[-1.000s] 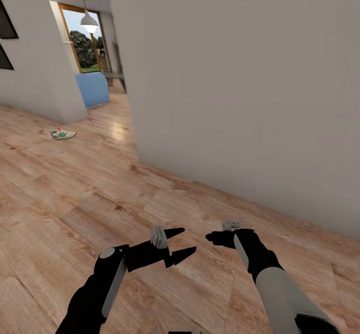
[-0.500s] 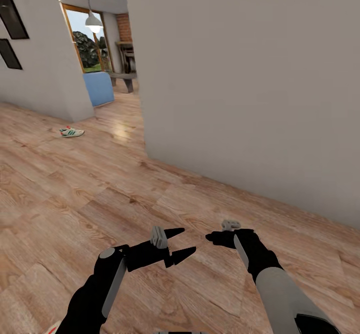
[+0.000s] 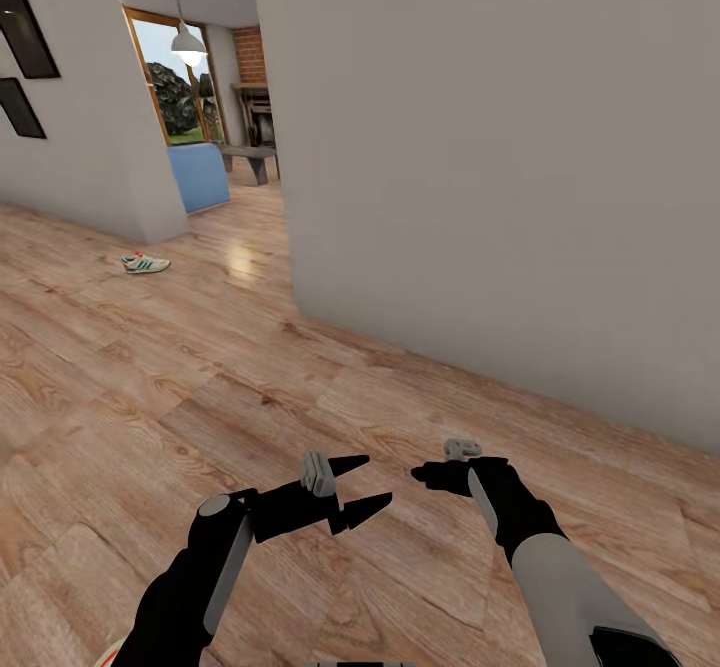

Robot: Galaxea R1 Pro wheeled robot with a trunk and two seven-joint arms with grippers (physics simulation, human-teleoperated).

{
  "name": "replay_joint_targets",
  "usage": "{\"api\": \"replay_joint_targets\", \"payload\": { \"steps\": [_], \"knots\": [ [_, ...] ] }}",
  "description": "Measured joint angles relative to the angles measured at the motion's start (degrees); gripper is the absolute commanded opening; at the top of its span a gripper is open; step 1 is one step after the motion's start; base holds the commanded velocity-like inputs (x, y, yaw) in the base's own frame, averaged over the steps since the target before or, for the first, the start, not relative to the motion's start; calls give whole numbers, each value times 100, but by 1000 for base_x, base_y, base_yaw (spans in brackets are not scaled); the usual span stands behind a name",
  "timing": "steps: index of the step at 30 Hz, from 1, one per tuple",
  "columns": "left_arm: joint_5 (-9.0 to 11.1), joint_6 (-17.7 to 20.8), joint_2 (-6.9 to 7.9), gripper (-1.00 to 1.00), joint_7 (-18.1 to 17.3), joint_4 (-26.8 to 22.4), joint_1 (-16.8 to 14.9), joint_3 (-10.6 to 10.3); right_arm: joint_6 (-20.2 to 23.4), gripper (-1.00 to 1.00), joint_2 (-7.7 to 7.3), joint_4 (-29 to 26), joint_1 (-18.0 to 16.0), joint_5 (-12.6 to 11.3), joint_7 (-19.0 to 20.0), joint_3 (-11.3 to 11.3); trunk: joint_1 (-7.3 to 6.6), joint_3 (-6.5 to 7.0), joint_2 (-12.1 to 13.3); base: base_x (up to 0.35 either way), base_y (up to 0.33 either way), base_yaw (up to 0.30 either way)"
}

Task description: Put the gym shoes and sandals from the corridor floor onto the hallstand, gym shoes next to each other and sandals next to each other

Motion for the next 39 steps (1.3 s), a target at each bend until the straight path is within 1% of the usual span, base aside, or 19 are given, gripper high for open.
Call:
{"api": "replay_joint_targets", "payload": {
  "steps": [8,12,25,39],
  "knots": [
    [0,0,0,100,0,0,0,0,-1,100,1,0,0,0,0,0,0,0,0,-1,0,0],
    [-1,0,0,100,0,-1,0,0,0,100,0,-1,0,10,0,0,1,0,0,-106,67,0],
    [-4,0,0,100,-1,-2,-1,1,4,100,1,-16,0,18,1,9,3,0,0,-234,202,0],
    [5,0,0,100,-1,-2,1,1,5,100,1,-16,0,20,-1,9,2,0,0,-217,242,0]
  ]
}}
